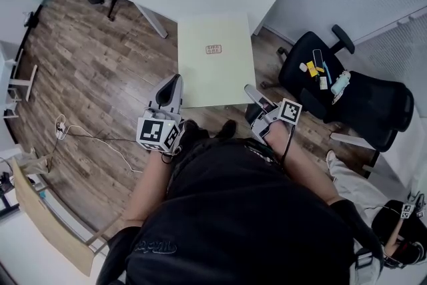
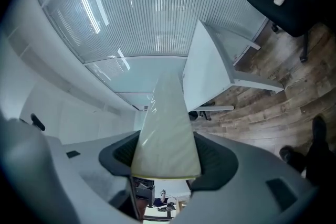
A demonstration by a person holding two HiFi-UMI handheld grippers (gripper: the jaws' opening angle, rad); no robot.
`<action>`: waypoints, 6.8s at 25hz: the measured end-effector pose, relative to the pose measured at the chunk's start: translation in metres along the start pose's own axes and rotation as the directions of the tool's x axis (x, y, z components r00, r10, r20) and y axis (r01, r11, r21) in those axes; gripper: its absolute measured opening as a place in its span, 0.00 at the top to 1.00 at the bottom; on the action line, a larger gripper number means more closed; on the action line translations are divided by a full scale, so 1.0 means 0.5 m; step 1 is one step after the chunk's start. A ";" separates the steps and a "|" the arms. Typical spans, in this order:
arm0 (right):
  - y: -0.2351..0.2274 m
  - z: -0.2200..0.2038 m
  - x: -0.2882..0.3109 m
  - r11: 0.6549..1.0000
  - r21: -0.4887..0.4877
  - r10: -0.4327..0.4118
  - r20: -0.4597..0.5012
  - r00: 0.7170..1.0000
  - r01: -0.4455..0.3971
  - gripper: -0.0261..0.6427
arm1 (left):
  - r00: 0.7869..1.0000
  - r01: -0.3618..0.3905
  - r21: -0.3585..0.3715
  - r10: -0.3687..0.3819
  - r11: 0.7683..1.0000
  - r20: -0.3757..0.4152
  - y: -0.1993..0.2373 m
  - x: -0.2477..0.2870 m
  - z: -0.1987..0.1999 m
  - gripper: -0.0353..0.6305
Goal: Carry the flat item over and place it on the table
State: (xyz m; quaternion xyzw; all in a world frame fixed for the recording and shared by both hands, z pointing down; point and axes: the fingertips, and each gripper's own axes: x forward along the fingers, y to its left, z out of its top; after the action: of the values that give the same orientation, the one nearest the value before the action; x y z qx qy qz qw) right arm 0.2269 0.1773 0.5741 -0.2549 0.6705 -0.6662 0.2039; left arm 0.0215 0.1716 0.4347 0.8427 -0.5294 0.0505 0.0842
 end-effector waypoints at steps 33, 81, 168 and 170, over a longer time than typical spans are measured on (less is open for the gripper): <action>0.001 0.110 0.304 0.999 0.034 -0.042 0.078 0.996 0.040 0.53 | 0.991 0.133 -0.014 -0.133 0.991 -0.024 0.227 0.214 0.058 0.92; 0.038 0.194 0.654 0.999 0.029 -0.028 0.049 0.998 0.027 0.53 | 0.994 0.107 -0.058 -0.107 0.993 0.001 0.522 0.289 0.101 0.92; -0.288 0.587 0.846 0.901 -0.184 -0.334 0.287 0.898 0.393 0.49 | 0.854 0.380 -0.263 -0.446 0.887 -0.267 0.699 0.847 0.010 0.92; -0.300 0.592 0.842 0.873 -0.214 -0.373 0.284 0.883 0.438 0.48 | 0.853 0.382 -0.266 -0.449 0.885 -0.268 0.700 0.847 0.010 0.92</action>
State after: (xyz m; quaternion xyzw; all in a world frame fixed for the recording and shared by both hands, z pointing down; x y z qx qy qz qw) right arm 0.0877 -0.3121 0.7429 -0.4928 0.6577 -0.5610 0.0994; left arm -0.1099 -0.3525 0.5348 0.9045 -0.3152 0.1135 0.2640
